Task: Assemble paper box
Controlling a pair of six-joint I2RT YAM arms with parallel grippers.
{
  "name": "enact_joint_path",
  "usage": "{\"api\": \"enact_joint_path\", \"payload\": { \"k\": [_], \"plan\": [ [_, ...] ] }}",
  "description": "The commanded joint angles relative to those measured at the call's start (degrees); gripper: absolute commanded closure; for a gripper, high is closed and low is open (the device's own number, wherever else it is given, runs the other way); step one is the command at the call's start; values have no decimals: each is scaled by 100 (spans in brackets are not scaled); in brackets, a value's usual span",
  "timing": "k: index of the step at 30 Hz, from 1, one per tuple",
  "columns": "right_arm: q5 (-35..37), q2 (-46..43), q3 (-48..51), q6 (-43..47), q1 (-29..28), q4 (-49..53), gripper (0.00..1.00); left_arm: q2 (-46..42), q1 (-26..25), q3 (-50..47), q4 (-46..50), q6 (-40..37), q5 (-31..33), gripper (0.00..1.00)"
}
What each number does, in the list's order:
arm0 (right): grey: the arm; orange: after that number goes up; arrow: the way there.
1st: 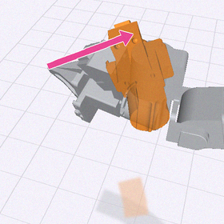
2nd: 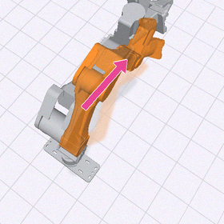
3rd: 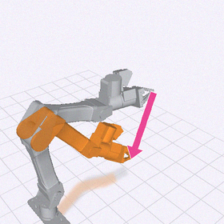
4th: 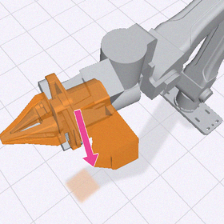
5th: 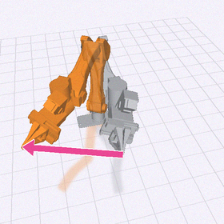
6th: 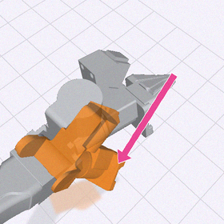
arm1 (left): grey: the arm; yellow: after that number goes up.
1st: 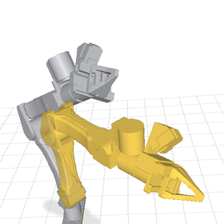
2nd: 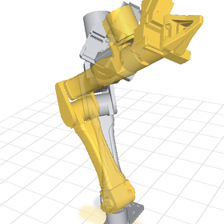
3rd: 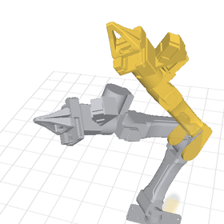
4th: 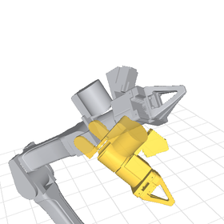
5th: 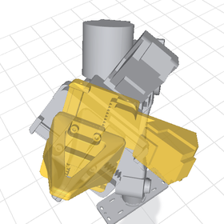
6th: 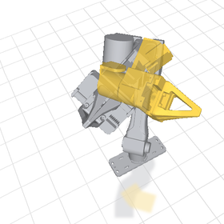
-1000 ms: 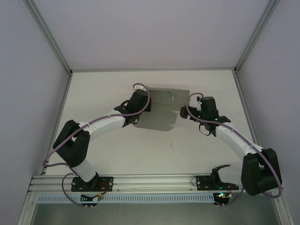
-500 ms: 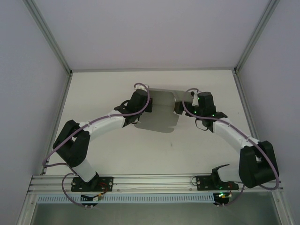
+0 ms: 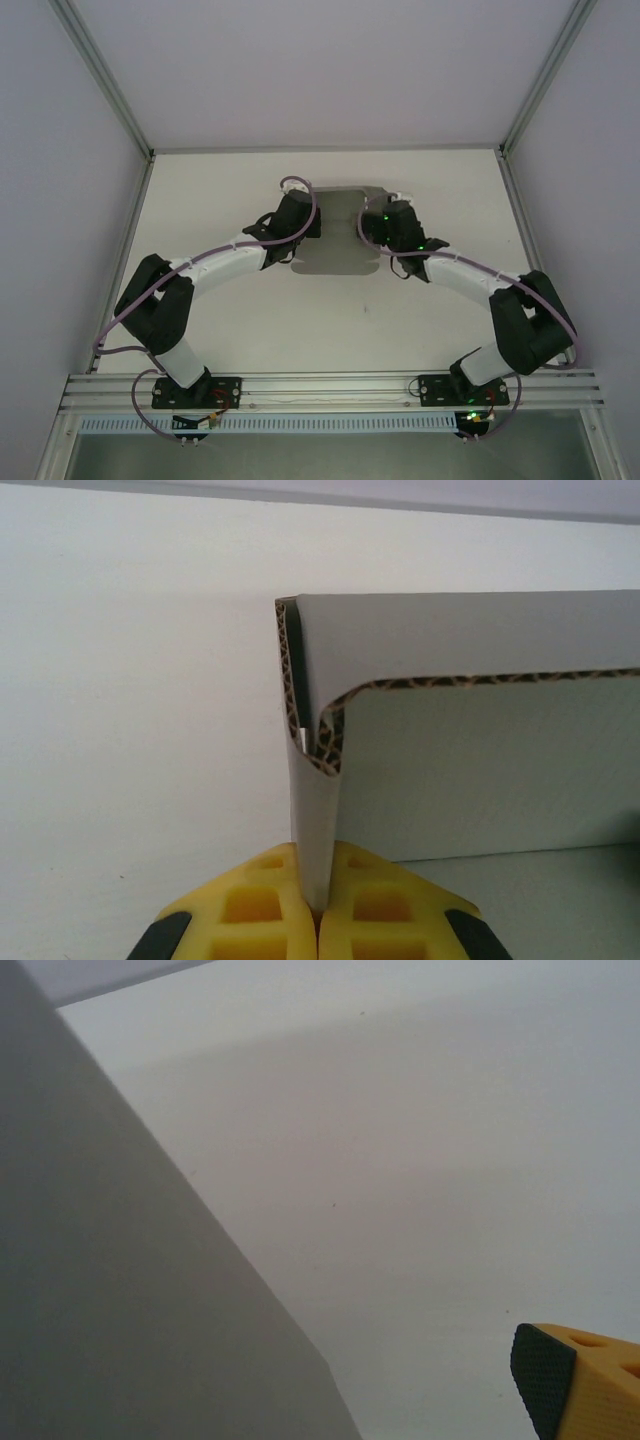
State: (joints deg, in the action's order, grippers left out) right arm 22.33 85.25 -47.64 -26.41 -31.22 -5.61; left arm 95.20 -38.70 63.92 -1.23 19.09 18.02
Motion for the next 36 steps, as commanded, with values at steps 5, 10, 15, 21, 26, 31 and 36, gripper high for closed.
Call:
{"api": "enact_joint_path", "payload": {
  "k": [5,10,15,21,26,31,36],
  "plan": [
    [1488,310,-281,32,-450,-145,0,-43,-118,173,-421,213,-366,100],
    [1474,8,-94,251,-435,-94,0,128,-98,-58,-790,-83,26,100],
    [938,-589,220,622,-230,385,0,560,-24,-306,-1357,-415,197,100],
    [-228,-1548,731,421,613,852,0,907,-33,-708,-2191,-634,347,100],
    [-808,-1612,403,541,1054,1092,0,1126,-109,-891,-2578,-916,537,100],
    [-1337,-745,-630,636,1100,1402,0,1301,-200,-1025,-3003,-963,566,100],
    [-2422,438,-1774,721,1096,1712,0,1490,-238,-1230,-3552,-1012,507,100]
  ]
}}
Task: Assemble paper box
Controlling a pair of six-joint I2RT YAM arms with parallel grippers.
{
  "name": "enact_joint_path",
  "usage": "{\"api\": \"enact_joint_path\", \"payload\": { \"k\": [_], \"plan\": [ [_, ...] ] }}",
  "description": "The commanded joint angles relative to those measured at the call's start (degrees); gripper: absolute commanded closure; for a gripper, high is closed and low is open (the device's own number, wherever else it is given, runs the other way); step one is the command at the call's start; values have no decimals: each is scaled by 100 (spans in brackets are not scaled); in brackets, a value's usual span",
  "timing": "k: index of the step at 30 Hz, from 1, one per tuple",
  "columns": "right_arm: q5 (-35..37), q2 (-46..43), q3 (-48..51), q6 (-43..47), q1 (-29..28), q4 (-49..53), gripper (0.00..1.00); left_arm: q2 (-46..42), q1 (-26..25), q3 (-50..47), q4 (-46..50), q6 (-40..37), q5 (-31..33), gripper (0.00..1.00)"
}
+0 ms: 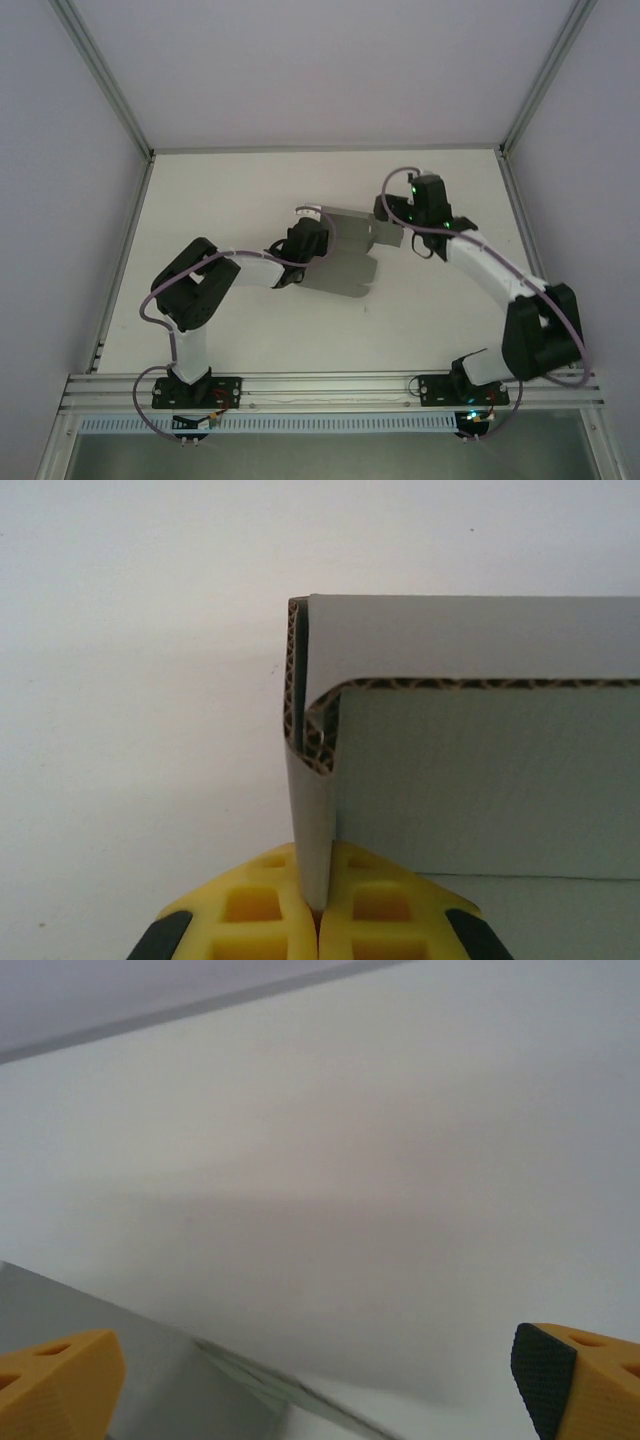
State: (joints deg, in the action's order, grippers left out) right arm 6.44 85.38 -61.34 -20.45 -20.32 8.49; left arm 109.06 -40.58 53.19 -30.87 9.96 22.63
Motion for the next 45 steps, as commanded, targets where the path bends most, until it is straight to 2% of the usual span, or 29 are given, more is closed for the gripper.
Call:
{"api": "enact_joint_path", "payload": {
  "k": [1,5,9,14,19,23,27,33,36,39,45],
  "plan": [
    [-1003,620,-553,137,11,339,0,144,-47,-167,-604,-104,48,100],
    [-1430,1142,-907,380,-167,318,0,230,-64,-205,-692,-124,74,100],
    [-1415,1631,-1374,1036,-454,808,0,280,-64,-366,-959,-126,-25,96],
    [-1273,2138,-1730,1325,-540,1322,0,328,-64,-377,-970,-125,-28,93],
    [-1158,2228,-1600,1662,-633,1518,0,274,-65,-382,-943,-123,-19,86],
    [-901,2273,-1392,1773,-656,1580,0,224,-65,-333,-835,-205,-5,76],
    [-811,2265,-1286,1803,-661,1560,0,195,-57,-268,-771,-247,-65,73],
    [-971,2195,-1304,1741,-658,1450,0,341,-58,141,-214,-271,60,76],
    [-1061,2128,-1277,1722,-654,1421,0,445,-48,594,678,-152,342,88],
    [-1072,2095,-1209,1685,-659,1401,0,575,-40,734,902,-52,582,100],
    [-1052,2001,-1086,1425,-656,1370,0,774,-40,997,1649,436,1602,100]
  ]
}}
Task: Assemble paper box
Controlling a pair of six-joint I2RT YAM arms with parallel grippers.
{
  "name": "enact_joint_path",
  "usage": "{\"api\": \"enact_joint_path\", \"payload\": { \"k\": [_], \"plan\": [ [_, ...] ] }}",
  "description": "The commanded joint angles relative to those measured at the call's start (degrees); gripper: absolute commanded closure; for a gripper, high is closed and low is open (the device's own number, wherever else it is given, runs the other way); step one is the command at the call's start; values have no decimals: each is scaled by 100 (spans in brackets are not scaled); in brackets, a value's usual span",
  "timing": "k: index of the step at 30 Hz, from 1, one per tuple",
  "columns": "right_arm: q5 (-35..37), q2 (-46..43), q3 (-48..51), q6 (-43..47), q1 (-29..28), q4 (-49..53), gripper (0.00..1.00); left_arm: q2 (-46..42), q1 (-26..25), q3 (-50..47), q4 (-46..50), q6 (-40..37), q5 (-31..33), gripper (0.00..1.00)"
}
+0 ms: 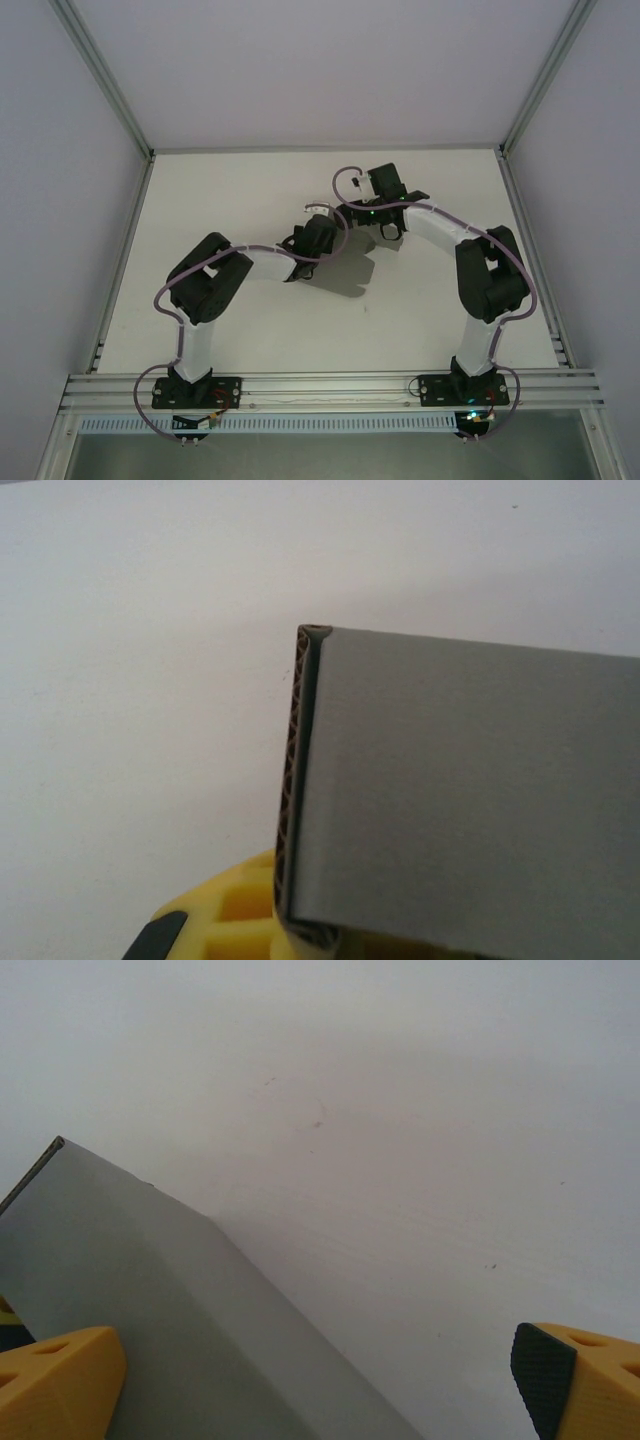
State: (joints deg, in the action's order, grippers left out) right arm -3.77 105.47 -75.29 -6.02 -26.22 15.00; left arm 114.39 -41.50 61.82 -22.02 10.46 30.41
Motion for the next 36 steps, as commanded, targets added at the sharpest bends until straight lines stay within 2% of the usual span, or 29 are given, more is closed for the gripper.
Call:
{"api": "enact_joint_path", "payload": {
  "k": [1,4,8,14,17,18,22,27,29,36],
  "plan": [
    [-75,-27,324,-58,-70,714,0,262,47,186,977,513,1028,100],
    [-193,0,291,-296,-67,772,0,290,50,191,1233,852,1256,100],
    [-439,77,298,-606,-64,786,0,359,59,129,1232,1023,1186,100],
    [-319,56,277,-791,-63,991,0,376,62,209,1545,1405,1307,100],
    [-285,42,295,-792,-61,995,0,318,62,210,1542,1312,1240,100],
    [-267,40,303,-791,-62,987,0,274,63,147,1436,1270,1176,98],
    [-174,25,289,-789,-59,982,0,13,61,-285,793,983,756,79],
    [-58,24,234,-768,-64,1017,0,-383,61,-836,-40,536,167,72],
    [-28,25,216,-748,-60,1044,0,-459,61,-959,-296,322,-48,65],
    [-11,28,158,-728,-66,1066,0,-702,57,-1071,-548,99,-329,54]
  ]
}}
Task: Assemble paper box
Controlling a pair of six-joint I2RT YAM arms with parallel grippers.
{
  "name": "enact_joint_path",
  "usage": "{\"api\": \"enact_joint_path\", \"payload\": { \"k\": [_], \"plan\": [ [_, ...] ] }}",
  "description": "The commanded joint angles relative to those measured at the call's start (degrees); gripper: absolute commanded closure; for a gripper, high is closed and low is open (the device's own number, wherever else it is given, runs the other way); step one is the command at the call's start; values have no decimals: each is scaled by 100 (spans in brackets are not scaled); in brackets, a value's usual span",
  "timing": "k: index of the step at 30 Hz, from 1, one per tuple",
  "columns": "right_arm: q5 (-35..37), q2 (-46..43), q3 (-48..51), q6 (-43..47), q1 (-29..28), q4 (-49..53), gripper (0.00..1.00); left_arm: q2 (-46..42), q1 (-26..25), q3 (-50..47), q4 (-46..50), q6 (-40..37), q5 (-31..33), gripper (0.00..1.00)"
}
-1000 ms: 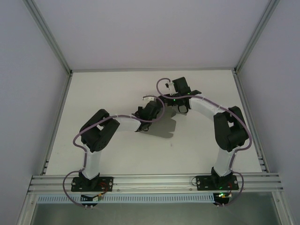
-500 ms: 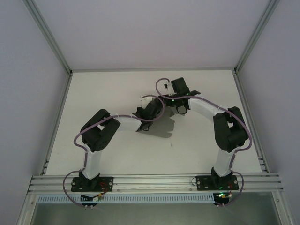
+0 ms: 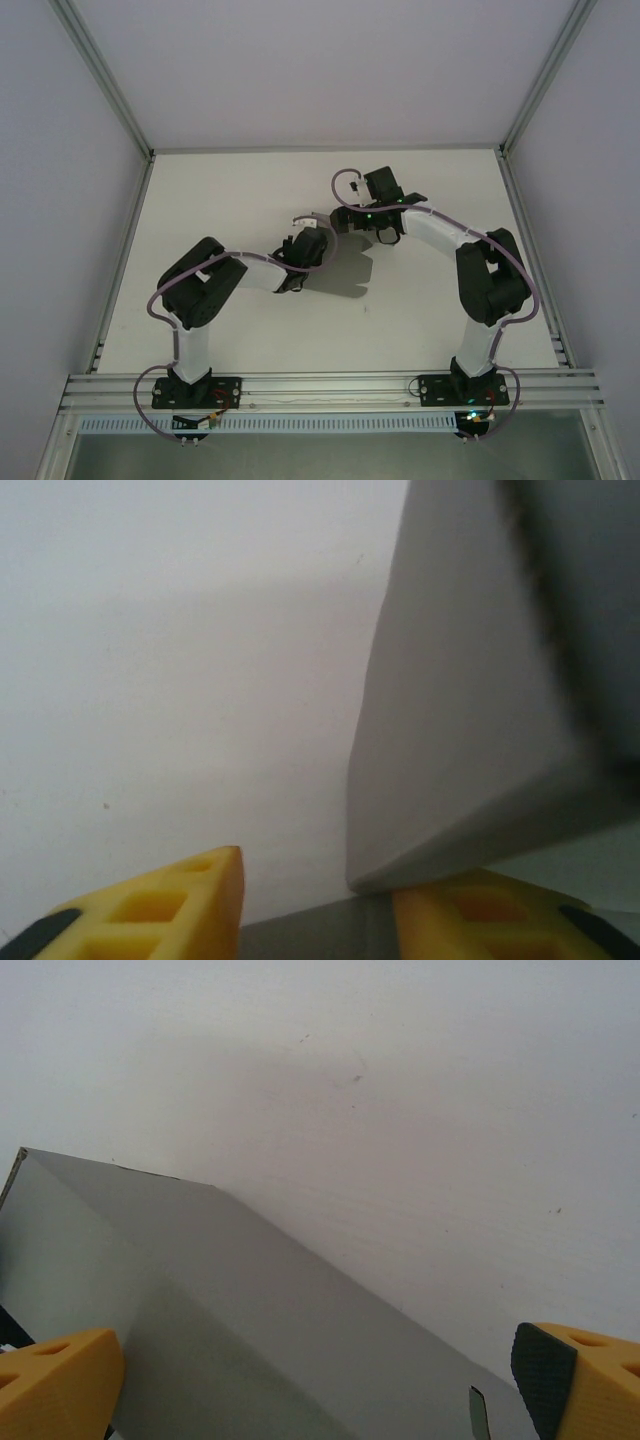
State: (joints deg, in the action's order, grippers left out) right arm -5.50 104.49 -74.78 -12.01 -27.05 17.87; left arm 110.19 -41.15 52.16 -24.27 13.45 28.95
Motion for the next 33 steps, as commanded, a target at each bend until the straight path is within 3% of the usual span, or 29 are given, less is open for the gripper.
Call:
{"api": "enact_joint_path", "payload": {
  "k": [1,8,18,23,27,29,33],
  "plan": [
    [163,126,104,-126,24,788,0,-320,32,-109,-325,-232,-211,53],
    [122,125,56,-84,19,799,0,-351,230,72,-198,-250,-238,49],
    [90,132,-8,-46,19,819,0,-164,429,307,-423,-274,-1239,55],
    [112,142,-85,-56,25,841,0,-9,425,467,-518,-331,-1397,65],
    [75,124,-135,-115,54,833,0,114,425,620,-453,-343,-1383,79],
    [127,76,-172,-151,78,846,0,129,431,658,-437,-343,-1290,99],
    [588,-309,-156,-292,212,873,0,-50,426,635,-283,-307,-1147,100]
  ]
}}
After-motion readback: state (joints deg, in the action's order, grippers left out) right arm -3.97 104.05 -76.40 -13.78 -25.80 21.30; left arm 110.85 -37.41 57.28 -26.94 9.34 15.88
